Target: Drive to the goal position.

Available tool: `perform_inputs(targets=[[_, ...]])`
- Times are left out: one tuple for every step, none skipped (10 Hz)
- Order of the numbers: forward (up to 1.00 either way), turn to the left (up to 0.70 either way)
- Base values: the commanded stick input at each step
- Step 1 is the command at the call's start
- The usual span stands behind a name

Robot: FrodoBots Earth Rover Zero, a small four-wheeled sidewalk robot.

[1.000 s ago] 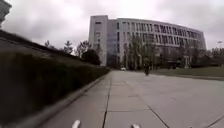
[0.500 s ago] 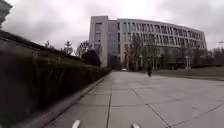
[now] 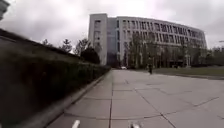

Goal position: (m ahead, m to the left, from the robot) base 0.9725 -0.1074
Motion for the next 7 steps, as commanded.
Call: perform_inputs(targets=[[1.0, -0.4], [1.0, -0.4], [1.0, 0.0], [1.0, 0.0], [0.5, 0.0], [0.0, -0.19], [0.0, -0.91]])
